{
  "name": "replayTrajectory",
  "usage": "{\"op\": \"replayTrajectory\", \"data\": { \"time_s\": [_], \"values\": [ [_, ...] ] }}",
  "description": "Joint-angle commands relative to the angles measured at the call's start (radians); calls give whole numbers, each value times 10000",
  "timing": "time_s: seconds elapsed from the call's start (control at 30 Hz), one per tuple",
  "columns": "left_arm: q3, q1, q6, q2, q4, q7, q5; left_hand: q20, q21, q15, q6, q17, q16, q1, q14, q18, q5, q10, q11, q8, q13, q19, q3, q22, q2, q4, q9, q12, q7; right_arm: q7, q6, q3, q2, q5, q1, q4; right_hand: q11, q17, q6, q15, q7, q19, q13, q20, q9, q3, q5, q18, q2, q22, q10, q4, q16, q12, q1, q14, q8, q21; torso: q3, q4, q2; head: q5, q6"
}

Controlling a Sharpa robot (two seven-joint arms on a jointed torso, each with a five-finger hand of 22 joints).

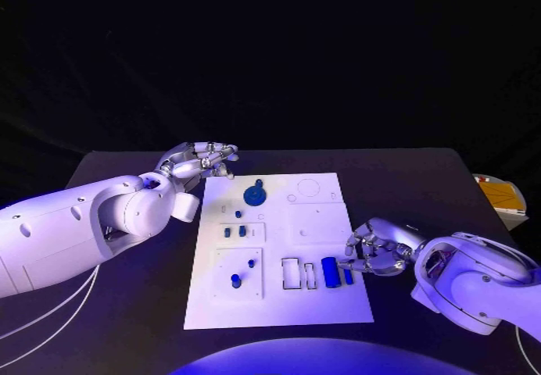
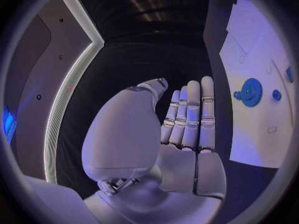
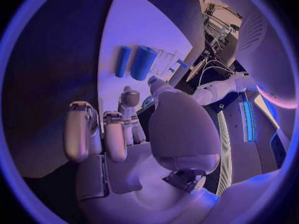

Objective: Assemble the parts on the task board

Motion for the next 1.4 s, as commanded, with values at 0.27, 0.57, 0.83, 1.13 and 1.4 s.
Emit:
{"op": "replayTrajectory", "data": {
  "time_s": [0.27,0.57,0.83,1.13,1.4],
  "values": [
    [4,-4,190,-29,52,135,-68,30,-57,19,-55,-16,-16,65,-89,115,26,-52,-16,24,16,-17,57,-15,-15,17,15,66,24,-842,-180,-17,413,-1273,-239,29,-19,1292,7,-10,-13,232,354,32,89,-281,-71,-121,101,1685,158,-6,49,320,-95,796,125,51,-5,4,12,26,-9],
    [3,-4,205,-61,56,108,-68,30,-57,19,-55,-16,-16,65,-89,115,26,-52,-16,24,16,-17,57,-15,-15,17,15,66,24,-957,-51,-20,645,-1378,-395,-55,-41,1297,51,-29,-41,243,617,20,179,-524,-54,-126,203,1706,230,2,53,551,-147,797,215,70,1,-8,3,82,-38],
    [3,-4,231,-87,66,83,-68,30,-57,19,-55,-16,-16,65,-89,115,26,-52,-16,24,16,-17,57,-15,-15,17,15,66,24,-1188,213,-20,867,-1630,-499,-140,-43,1293,-1,-32,-45,242,722,13,278,-967,-127,-125,323,1718,175,12,53,562,-274,795,276,50,2,-3,11,105,-58],
    [3,-4,255,-108,78,54,-68,33,-68,21,-58,-18,-14,48,-95,114,27,-64,-16,30,16,-20,52,-18,-15,28,19,77,24,-1501,374,-21,1195,-1942,-657,-300,-53,1264,-21,-38,-61,234,1061,12,411,-1706,-231,-117,649,1726,259,16,44,803,-392,789,384,-7,-10,3,8,116,-78],
    [3,-4,269,-125,87,36,-68,33,-68,21,-58,-18,-14,48,-95,114,27,-64,-16,30,16,-20,52,-18,-15,28,19,77,24,-1557,472,-22,1342,-2016,-767,-384,-72,1287,-26,-52,-82,248,1403,0,495,-2057,-203,-122,815,1752,374,-7,53,1109,31,795,470,2,-12,-1,2,130,-98]
  ]
}}
